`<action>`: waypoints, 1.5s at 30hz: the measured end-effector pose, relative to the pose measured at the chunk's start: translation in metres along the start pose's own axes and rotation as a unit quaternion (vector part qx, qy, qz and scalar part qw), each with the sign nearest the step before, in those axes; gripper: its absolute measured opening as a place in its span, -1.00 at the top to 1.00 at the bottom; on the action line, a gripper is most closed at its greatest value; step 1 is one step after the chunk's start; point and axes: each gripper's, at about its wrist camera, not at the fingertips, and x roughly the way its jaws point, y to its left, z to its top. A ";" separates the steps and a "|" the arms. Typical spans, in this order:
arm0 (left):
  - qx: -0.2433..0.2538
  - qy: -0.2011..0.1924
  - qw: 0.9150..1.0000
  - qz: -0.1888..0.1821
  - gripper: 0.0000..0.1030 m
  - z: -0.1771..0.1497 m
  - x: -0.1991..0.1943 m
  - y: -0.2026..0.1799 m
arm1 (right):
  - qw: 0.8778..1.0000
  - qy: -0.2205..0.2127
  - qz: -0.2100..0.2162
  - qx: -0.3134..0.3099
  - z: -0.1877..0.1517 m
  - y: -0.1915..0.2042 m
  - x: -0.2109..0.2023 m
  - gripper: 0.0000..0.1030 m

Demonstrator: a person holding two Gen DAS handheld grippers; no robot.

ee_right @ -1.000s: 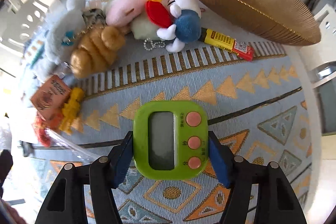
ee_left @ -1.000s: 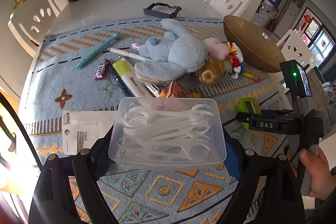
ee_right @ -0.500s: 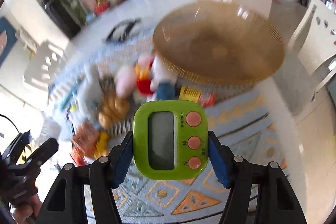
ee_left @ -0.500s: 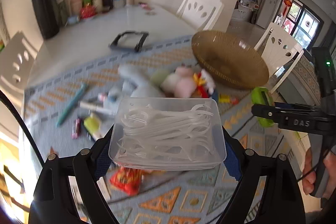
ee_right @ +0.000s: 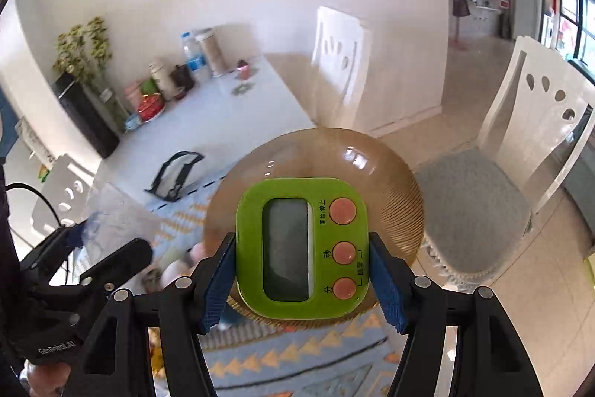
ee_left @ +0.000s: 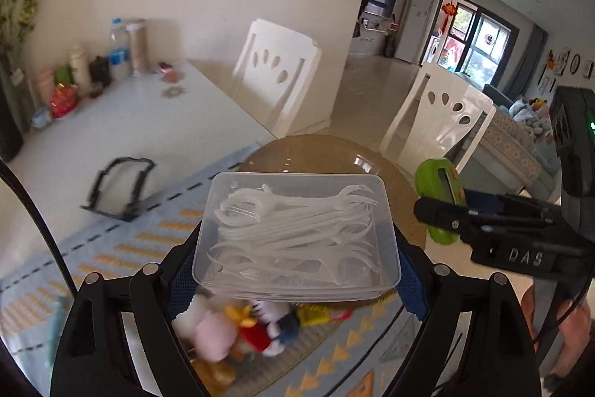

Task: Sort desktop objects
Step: 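Carry both items over the gold woven bowl and open both tools, then move both open tools back over the cluttered rug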

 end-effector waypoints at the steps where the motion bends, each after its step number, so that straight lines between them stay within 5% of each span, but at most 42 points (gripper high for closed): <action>1: -0.003 0.006 1.000 -0.003 -0.67 0.002 0.014 -0.001 | 1.000 0.005 -0.005 0.001 0.001 -0.002 0.008 -0.27; 10: -0.014 0.078 0.997 -0.014 -0.67 -0.007 0.094 -0.002 | 0.996 0.084 -0.029 0.000 -0.009 -0.045 0.061 -0.27; 20: -0.041 0.145 0.989 -0.012 -0.71 -0.014 0.119 0.008 | 0.991 0.133 -0.025 0.019 -0.015 -0.057 0.083 -0.42; 33: -0.092 0.096 0.989 -0.063 -0.71 -0.040 0.043 0.028 | 0.994 0.111 -0.004 0.008 -0.031 -0.034 0.043 -0.45; 40: -0.134 0.078 0.988 -0.023 -0.71 -0.099 -0.033 0.059 | 0.991 0.132 0.027 -0.021 -0.072 0.014 0.023 -0.45; 45: -0.184 0.085 0.979 0.028 -0.71 -0.160 -0.093 0.104 | 0.985 0.162 0.050 -0.043 -0.105 0.059 0.018 -0.45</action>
